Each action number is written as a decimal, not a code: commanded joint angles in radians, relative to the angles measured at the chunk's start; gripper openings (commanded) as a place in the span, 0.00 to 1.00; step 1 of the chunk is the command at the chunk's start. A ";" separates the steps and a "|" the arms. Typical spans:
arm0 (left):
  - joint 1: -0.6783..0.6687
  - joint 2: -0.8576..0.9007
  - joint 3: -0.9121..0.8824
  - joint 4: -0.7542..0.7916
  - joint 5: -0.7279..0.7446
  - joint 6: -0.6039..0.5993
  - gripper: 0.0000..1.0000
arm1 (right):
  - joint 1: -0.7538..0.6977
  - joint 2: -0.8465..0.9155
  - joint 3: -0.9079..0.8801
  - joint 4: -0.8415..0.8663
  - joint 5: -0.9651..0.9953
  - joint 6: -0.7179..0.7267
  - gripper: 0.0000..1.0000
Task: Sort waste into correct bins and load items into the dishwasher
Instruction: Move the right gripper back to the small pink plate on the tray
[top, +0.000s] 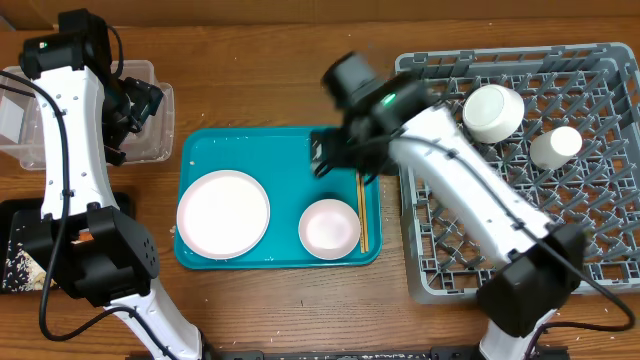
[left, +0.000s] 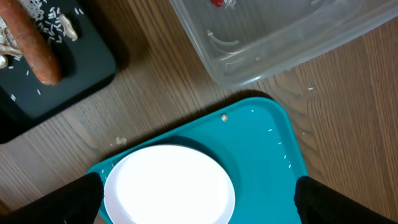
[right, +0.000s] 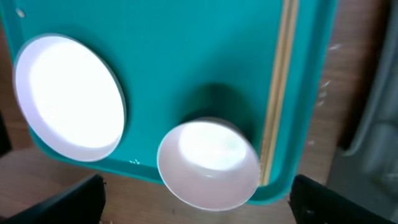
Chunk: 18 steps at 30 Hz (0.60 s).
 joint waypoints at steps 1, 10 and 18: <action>-0.002 -0.030 -0.005 -0.002 0.000 -0.021 1.00 | 0.068 -0.029 -0.105 0.079 0.023 0.114 0.82; -0.002 -0.030 -0.005 -0.002 0.000 -0.021 1.00 | 0.192 -0.027 -0.308 0.280 0.024 0.135 0.59; -0.002 -0.030 -0.005 -0.002 0.000 -0.021 1.00 | 0.209 0.008 -0.368 0.374 0.022 0.136 0.56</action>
